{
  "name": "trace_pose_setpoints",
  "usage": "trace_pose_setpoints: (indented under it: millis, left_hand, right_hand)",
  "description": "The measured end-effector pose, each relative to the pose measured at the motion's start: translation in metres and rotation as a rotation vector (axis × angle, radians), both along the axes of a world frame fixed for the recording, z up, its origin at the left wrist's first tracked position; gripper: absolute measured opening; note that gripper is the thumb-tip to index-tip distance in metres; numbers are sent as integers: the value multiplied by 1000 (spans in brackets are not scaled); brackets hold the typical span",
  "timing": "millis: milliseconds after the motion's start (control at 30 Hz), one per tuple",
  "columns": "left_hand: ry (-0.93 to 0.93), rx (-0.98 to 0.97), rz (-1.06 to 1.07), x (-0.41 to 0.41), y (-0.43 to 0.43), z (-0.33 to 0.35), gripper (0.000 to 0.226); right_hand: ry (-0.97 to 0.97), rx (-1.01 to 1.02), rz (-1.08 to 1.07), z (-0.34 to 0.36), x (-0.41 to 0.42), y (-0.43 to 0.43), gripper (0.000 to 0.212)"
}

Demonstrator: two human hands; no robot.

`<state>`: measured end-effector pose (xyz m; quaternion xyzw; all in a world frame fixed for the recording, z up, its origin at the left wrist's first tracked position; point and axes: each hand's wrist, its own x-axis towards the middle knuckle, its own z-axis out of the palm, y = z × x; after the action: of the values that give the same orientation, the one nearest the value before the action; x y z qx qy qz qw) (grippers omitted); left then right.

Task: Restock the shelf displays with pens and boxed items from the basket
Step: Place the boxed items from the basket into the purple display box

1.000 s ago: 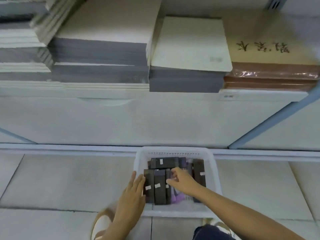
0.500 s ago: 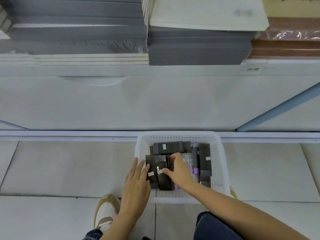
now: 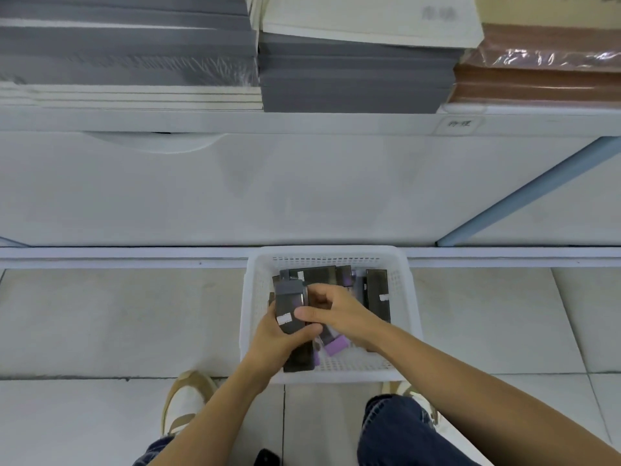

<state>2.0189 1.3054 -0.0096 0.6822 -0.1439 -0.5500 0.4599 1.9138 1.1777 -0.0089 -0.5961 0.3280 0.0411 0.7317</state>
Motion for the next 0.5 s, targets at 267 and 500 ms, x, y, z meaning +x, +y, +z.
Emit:
trace_pose_setpoints:
  millis: [267, 500]
  left_hand:
    - [-3, 95, 217, 19, 16, -6, 15]
    - [-6, 95, 252, 12, 19, -9, 31]
  right_hand:
    - [396, -507, -24, -38, -26, -4, 36]
    - [597, -824, 304, -74, -22, 22, 63]
